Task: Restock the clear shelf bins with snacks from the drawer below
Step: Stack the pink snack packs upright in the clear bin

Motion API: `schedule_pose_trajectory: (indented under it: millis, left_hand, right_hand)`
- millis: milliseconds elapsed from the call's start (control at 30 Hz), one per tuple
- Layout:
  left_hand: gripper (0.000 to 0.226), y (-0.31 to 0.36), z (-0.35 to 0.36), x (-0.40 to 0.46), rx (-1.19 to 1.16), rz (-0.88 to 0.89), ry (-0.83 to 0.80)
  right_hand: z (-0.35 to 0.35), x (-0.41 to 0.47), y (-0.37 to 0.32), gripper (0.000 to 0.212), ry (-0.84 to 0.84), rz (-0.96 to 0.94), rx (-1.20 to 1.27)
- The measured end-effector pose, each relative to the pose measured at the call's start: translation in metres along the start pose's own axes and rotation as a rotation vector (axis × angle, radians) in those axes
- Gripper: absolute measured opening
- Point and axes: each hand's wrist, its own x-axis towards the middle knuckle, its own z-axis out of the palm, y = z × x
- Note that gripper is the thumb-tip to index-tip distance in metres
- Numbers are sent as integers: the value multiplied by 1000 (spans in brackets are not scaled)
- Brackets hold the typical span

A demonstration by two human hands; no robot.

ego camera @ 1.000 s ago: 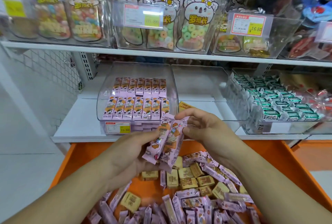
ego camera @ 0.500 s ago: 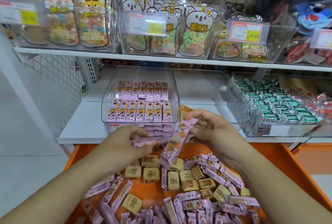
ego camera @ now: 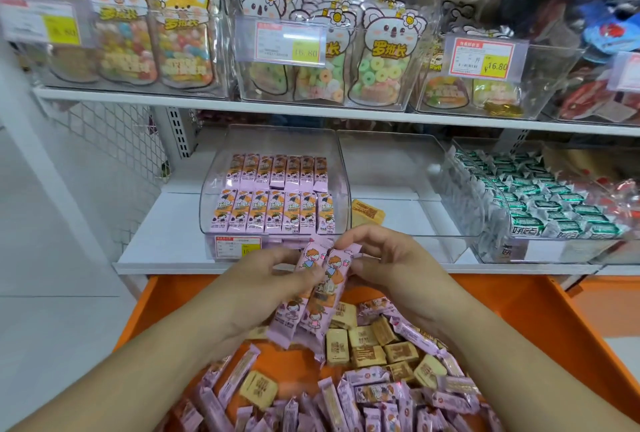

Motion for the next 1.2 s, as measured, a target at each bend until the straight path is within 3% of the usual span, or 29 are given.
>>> schedule_pose_trajectory:
  millis: [100, 200, 300, 400, 500, 567, 633, 767, 1200]
  left_hand:
    - [49, -3, -6, 2, 64, -8, -66]
    - [52, -6, -8, 4, 169, 39, -29]
    - [48, -5, -9, 3, 146, 89, 31]
    - [43, -3, -12, 5, 100, 149, 107]
    - [49, 0, -18, 4, 66, 152, 177]
    - [67, -1, -21, 4, 88, 139, 210]
    - [62, 0, -22, 1, 126, 137, 224]
    - [41, 1, -23, -4, 122, 163, 166]
    - [30, 0, -44, -7, 93, 196, 177]
  right_hand:
    - [3, 0, 2, 27, 14, 7, 21]
    - [8, 1, 0, 26, 33, 25, 29]
    - [16, 2, -7, 42, 72, 37, 39]
    - [26, 1, -13, 70, 105, -46, -301]
    - [40, -4, -19, 104, 11, -116, -655]
    - [52, -5, -23, 120, -63, -139, -804]
    - [64, -5, -27, 126, -74, -162, -863]
    - [76, 1, -31, 130, -27, -184, -874]
    - [87, 17, -22, 113, 15, -343, -874]
